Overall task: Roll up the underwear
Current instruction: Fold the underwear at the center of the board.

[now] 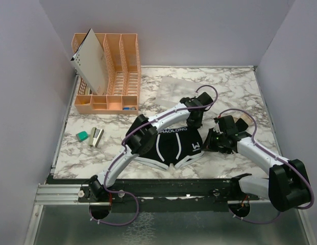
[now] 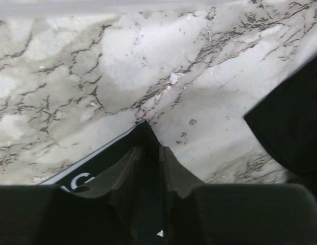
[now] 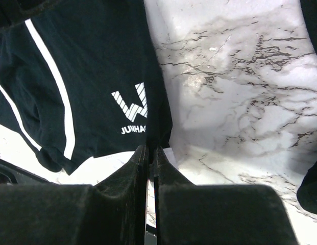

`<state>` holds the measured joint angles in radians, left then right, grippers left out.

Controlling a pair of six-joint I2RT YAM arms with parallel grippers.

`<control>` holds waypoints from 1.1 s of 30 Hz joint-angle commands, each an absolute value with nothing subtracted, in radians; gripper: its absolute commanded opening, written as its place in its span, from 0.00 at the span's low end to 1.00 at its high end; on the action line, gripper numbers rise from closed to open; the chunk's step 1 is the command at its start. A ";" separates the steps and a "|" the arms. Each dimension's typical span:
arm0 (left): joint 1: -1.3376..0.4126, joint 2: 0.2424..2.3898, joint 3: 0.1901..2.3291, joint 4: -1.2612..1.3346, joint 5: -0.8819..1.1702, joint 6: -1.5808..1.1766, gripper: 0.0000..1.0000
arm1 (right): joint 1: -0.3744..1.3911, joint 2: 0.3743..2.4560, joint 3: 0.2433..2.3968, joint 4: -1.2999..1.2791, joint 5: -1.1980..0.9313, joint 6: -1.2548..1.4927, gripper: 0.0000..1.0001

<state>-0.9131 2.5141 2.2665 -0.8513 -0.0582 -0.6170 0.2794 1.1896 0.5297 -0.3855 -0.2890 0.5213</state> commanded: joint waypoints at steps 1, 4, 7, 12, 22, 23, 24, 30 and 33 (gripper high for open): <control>-0.901 2.641 2.218 -0.923 -0.086 -0.608 0.16 | 0.275 1.149 0.520 -0.374 -0.330 0.492 0.10; -0.901 2.621 2.180 -0.873 -0.073 -0.630 0.07 | 0.275 1.126 0.523 -0.376 -0.365 0.462 0.10; -0.902 2.582 2.158 -0.809 -0.054 -0.652 0.01 | 0.275 1.119 0.526 -0.387 -0.363 0.478 0.10; -0.896 2.499 2.157 -0.712 -0.005 -0.682 0.00 | 0.275 1.135 0.563 -0.475 -0.271 0.535 0.01; -0.863 2.209 1.806 -0.276 0.163 -0.827 0.00 | 0.275 0.963 0.706 -0.695 0.017 0.636 0.00; -0.850 2.181 1.744 -0.198 0.201 -0.856 0.00 | 0.275 0.966 0.725 -0.718 0.038 0.646 0.00; -0.833 2.159 1.684 -0.115 0.249 -0.893 0.00 | 0.275 0.972 0.746 -0.742 0.048 0.649 0.00; -0.769 2.101 1.531 0.179 0.417 -0.999 0.00 | 0.274 0.997 0.820 -0.767 0.049 0.578 0.00; -0.769 2.089 1.560 0.142 0.409 -0.945 0.00 | 0.274 1.015 0.827 -0.742 -0.065 0.527 0.00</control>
